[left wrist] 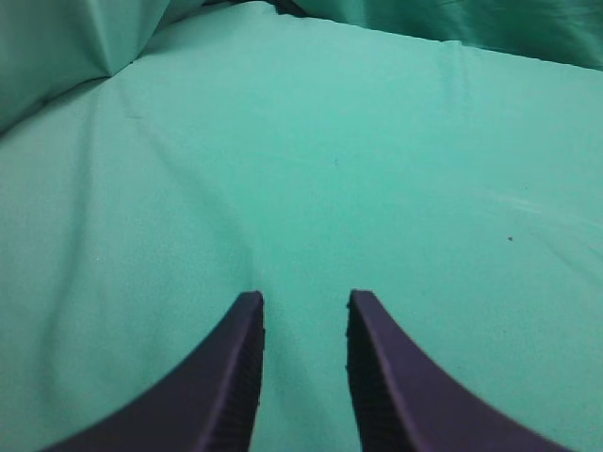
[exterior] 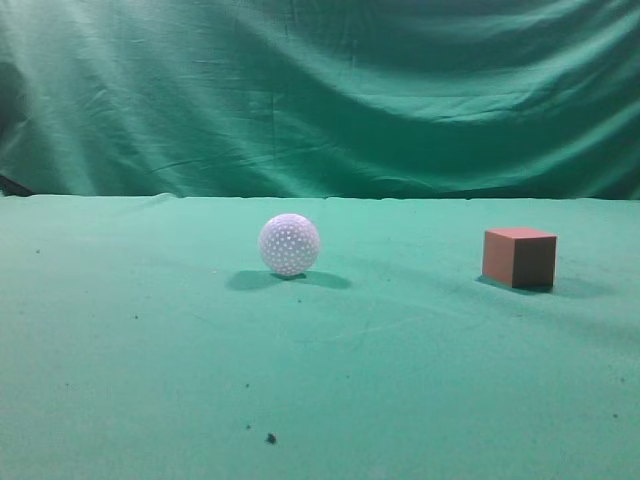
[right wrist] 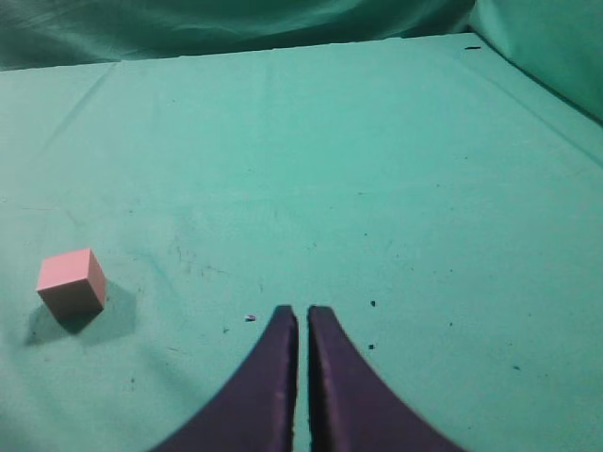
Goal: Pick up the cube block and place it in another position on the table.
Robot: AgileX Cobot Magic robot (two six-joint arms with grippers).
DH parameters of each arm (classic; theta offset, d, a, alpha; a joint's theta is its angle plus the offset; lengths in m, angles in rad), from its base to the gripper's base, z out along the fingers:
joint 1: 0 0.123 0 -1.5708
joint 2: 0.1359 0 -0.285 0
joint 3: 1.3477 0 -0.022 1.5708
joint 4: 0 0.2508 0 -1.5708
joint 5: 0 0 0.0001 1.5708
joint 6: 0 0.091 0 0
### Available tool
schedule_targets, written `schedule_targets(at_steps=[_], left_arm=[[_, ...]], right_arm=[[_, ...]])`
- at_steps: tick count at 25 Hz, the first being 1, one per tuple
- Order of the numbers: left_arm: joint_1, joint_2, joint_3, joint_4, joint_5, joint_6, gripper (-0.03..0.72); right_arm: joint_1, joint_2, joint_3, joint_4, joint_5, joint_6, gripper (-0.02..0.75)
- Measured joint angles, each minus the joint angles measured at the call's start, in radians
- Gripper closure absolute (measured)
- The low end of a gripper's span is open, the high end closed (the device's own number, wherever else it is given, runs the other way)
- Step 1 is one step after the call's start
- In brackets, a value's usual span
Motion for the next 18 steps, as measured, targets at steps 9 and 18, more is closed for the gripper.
schedule_targets(at_steps=[9,18], left_arm=[[0.0,0.0,0.0,0.0,0.0,0.0,0.453],[0.0,0.0,0.0,0.0,0.0,0.0,0.453]], right_arm=[[0.0,0.0,0.0,0.0,0.0,0.0,0.738],[0.0,0.0,0.0,0.0,0.0,-0.002,0.738]])
